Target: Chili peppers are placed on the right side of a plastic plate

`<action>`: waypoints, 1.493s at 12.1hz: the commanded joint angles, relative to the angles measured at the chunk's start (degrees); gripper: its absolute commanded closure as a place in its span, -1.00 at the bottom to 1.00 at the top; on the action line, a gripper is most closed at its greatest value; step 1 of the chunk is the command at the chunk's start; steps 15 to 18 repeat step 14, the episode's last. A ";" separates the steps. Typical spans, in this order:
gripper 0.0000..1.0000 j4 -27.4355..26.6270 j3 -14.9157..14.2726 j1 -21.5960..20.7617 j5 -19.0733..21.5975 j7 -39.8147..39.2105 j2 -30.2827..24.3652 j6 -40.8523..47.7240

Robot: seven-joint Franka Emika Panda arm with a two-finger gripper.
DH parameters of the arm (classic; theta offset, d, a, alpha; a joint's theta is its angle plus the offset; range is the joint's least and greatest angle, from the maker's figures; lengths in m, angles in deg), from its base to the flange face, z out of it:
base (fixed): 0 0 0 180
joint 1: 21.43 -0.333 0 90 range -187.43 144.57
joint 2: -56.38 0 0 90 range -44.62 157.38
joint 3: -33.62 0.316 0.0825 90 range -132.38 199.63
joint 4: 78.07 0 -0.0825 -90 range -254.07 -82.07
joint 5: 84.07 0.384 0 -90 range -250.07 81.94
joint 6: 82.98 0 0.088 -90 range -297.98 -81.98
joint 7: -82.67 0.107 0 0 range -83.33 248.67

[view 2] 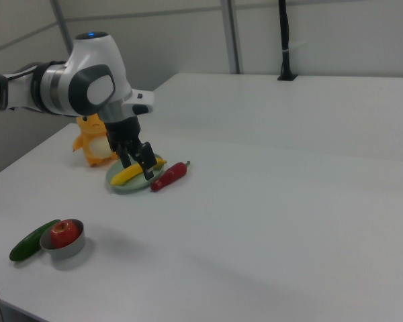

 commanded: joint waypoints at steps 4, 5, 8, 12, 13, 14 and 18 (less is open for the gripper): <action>-1.00 -4.34 -0.23 -0.90 1.14 -11.53 -0.49 -2.65; -1.00 -4.34 -0.23 -0.90 1.05 -12.26 -0.49 -2.55; -1.00 -4.42 -0.23 -0.98 0.96 -12.53 -0.40 -2.38; -1.00 -4.07 -0.23 -0.99 0.78 -13.58 -0.49 -0.89; -1.00 -4.16 -0.23 -1.07 0.78 -13.67 -0.49 -0.80; -1.00 -4.16 -0.23 -1.07 0.78 -13.93 -0.40 -0.97; -1.00 -4.16 -0.23 -1.07 0.78 -13.93 -0.40 -0.97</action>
